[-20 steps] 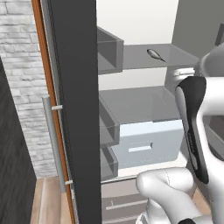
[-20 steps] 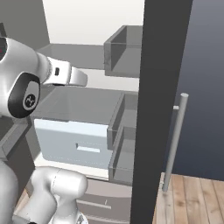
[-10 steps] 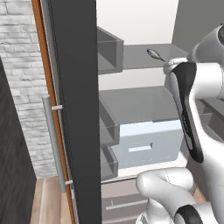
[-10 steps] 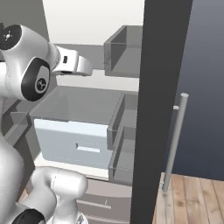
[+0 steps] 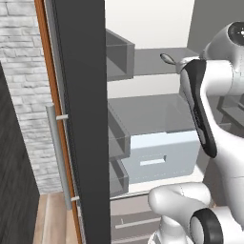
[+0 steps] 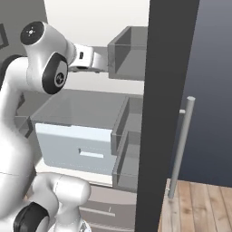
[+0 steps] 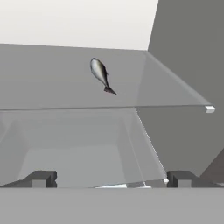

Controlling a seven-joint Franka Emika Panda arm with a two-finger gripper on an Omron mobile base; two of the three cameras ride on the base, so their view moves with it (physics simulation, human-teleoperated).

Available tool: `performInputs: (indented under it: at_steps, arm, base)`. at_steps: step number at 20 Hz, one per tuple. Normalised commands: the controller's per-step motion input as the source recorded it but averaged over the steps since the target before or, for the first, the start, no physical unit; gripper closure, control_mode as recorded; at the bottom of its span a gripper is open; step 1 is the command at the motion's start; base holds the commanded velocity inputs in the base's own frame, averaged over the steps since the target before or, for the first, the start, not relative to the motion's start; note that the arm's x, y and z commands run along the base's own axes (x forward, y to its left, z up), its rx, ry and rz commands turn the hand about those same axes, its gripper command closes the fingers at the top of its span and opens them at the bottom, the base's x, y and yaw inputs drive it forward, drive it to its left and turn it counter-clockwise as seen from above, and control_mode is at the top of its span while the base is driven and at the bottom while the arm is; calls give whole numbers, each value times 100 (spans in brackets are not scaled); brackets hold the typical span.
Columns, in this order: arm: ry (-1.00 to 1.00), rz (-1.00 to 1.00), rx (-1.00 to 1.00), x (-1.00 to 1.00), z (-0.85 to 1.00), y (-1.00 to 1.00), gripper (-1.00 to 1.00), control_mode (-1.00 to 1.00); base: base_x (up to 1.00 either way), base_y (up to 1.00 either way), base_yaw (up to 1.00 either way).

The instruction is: Place one squash and one fish in each tupperware on the nearby counter, to pack two identical lunches.

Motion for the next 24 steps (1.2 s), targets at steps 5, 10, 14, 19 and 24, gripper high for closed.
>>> performInputs:
  at_steps: [5, 10, 14, 19, 24]
  arm:
    - [0, 0, 0, 49, 0, 0, -100, -100]
    - [0, 0, 0, 62, 0, 0, -100, -100]
    - [0, 0, 0, 60, 0, 0, -100, -100]
    - [0, 3, 0, 59, 0, -1, -100, -100]
    - [0, 3, 3, 62, -7, -8, -100, -100]
  base:
    - [0, 0, 0]
    - [0, 0, 0]
    - [0, 0, 0]
    - [0, 0, 0]
    - [0, 0, 0]
